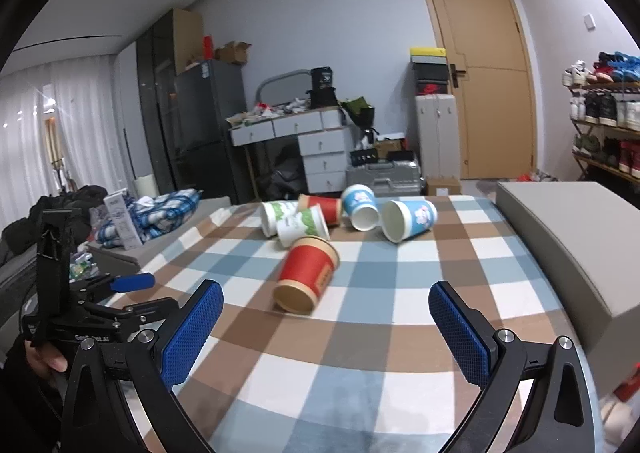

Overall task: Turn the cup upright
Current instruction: 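Move the left tool toward the red cup and close it around the cup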

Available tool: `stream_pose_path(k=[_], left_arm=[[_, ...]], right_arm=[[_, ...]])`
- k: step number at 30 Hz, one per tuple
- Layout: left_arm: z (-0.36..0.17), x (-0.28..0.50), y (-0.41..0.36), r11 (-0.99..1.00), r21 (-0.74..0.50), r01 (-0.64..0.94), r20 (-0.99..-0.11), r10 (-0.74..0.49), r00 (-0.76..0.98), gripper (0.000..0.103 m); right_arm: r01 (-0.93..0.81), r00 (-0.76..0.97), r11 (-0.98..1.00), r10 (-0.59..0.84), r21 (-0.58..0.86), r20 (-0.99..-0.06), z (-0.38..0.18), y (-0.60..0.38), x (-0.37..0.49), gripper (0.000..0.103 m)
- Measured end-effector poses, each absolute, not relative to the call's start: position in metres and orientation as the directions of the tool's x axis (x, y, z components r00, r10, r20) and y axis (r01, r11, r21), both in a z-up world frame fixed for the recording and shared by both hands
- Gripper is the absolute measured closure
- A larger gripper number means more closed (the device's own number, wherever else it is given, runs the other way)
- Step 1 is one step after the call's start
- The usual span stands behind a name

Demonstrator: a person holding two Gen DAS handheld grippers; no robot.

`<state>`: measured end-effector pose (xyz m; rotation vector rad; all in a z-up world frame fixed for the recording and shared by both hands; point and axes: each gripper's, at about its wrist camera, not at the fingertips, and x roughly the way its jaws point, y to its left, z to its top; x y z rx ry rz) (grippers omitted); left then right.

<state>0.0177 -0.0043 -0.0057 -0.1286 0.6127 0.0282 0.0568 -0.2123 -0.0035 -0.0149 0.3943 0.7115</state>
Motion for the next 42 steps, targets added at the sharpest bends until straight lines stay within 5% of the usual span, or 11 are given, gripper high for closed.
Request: stream_pose_path(k=[14,35,37,39,42], left_arm=[[-0.012,0.066,-0.023,0.982,-0.173,-0.074,-0.645,-0.057,0.762,0.013],[-0.024,0.128,-0.036,0.952,-0.280,-0.121,-0.736,-0.132,0.664,0.014],[-0.024,0.130,-0.036,0.950,-0.287,-0.122,-0.739,-0.139,0.660,0.021],[-0.025,0.130,-0.034,0.946,-0.302,-0.119,-0.747,-0.158,0.646,0.045],[-0.023,0.127,-0.031,0.939,-0.323,-0.114,-0.743,-0.177,0.646,0.050]], right_arm=[[-0.510,0.733,0.845,0.524,0.158,-0.434,-0.019,-0.230,0.089,0.000],[-0.498,0.707,0.837,0.543,0.227,-0.453,-0.024,-0.239,0.096,0.000],[-0.497,0.706,0.837,0.543,0.228,-0.454,-0.025,-0.240,0.096,0.000],[-0.497,0.706,0.837,0.543,0.227,-0.455,-0.025,-0.239,0.095,0.000],[-0.501,0.706,0.837,0.543,0.222,-0.454,-0.024,-0.238,0.094,0.000]])
